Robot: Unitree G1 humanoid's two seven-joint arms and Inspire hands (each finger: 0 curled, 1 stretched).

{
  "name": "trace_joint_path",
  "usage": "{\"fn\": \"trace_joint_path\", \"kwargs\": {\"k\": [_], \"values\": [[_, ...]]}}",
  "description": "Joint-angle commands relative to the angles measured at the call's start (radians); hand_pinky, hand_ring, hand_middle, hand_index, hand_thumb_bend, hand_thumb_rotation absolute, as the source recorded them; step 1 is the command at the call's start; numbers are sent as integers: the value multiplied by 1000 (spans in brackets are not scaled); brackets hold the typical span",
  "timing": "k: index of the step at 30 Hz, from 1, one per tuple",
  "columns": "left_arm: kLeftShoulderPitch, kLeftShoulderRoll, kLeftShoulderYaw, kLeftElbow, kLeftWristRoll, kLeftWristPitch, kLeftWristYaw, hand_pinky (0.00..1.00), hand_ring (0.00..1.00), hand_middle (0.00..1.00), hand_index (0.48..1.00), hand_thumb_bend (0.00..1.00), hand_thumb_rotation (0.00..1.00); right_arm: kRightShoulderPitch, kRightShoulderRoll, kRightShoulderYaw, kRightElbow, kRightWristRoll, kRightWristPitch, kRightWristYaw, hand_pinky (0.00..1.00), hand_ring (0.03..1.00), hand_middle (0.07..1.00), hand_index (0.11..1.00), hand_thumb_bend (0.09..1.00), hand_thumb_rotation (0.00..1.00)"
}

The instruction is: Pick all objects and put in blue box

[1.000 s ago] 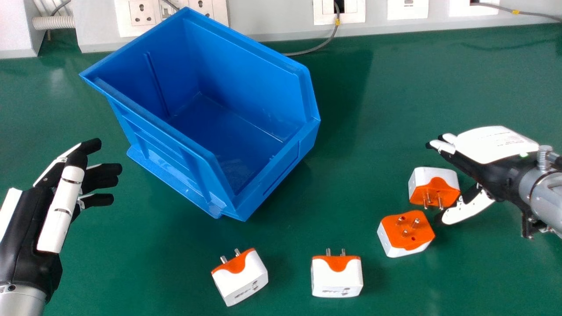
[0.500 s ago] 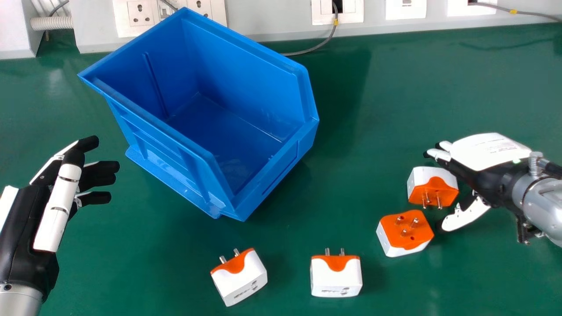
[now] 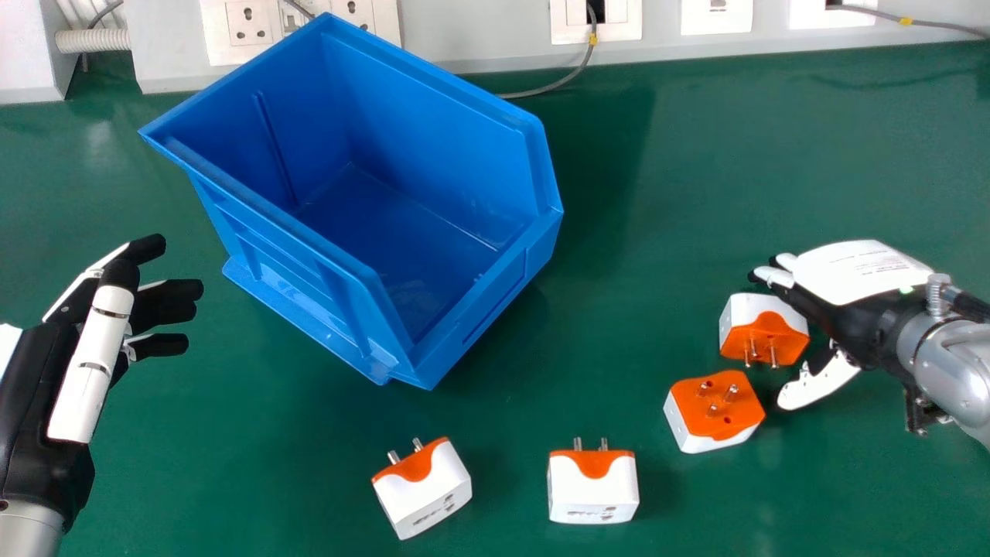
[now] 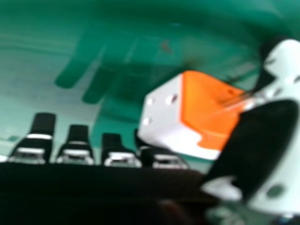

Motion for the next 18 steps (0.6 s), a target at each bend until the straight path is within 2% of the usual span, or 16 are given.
{"fn": "trace_joint_path", "kwargs": {"k": [1, 8, 12, 18], "values": [[6, 14, 15, -23, -5, -8, -1, 687, 743, 726, 846, 439, 966, -29, -1, -1, 3, 5, 11, -8, 882, 966, 990, 939, 482, 398], [10, 14, 18, -25, -6, -11, -3, 686, 743, 726, 845, 440, 965, -42, -1, 18, 23, -12, 3, -26, 880, 964, 990, 940, 474, 383], [11, 16, 19, -23, 1, -16, -2, 685, 742, 726, 845, 440, 965, -52, 7, 23, 33, -7, 15, -19, 880, 964, 989, 940, 469, 370], [11, 15, 20, -21, -1, -21, -1, 685, 742, 725, 845, 449, 965, -71, 15, 37, 64, -13, 20, -27, 882, 966, 991, 942, 484, 400]]}}
